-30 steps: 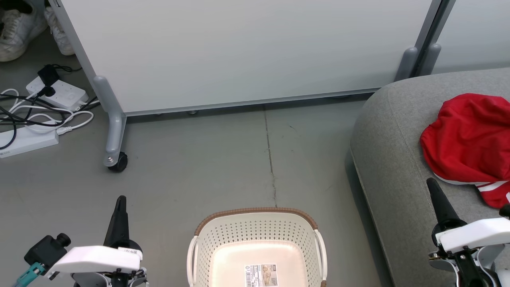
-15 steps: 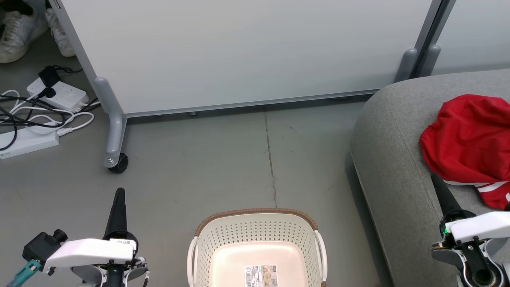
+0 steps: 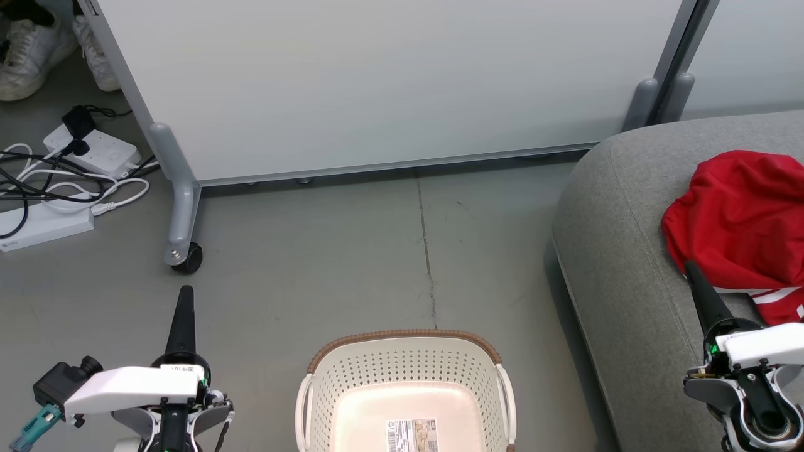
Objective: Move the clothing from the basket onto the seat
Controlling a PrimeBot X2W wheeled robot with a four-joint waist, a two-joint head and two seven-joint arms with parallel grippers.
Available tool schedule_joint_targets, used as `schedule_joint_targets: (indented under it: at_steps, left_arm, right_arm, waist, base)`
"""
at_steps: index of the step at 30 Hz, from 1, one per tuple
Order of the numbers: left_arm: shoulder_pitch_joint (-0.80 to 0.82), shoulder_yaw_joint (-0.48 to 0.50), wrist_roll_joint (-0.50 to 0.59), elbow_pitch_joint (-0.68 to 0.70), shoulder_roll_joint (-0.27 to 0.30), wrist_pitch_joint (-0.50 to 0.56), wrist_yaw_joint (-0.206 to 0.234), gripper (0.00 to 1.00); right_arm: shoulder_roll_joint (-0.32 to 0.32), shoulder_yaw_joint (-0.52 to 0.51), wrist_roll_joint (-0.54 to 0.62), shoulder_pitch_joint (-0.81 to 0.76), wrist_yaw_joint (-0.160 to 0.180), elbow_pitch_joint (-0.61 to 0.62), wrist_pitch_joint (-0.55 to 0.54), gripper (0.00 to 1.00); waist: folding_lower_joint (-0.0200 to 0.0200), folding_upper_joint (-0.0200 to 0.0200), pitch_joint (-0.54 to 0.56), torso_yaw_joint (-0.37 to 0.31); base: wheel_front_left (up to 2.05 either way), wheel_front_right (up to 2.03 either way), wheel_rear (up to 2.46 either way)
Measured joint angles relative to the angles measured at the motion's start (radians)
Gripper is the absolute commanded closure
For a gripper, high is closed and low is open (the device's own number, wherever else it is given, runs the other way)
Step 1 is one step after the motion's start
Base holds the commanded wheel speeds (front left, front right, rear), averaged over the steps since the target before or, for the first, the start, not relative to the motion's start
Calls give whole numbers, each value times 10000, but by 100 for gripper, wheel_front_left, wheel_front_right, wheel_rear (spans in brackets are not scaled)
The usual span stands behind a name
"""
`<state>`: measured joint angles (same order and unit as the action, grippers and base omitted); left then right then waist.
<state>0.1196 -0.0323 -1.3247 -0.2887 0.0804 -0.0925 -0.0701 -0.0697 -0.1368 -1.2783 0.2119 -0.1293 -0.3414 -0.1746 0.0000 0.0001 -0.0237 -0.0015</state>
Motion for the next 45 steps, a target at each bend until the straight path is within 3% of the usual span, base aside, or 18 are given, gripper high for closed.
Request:
schedule_joint_targets:
  at_steps: [45]
  left_arm:
    - [724,506,-2917,-422,-322,483,-594,100]
  right_arm:
    - [-8,-623,-3018,1038,0,-1197,-706,100]
  waist:
    - [0,0,127,23]
  base:
    - [0,0,0]
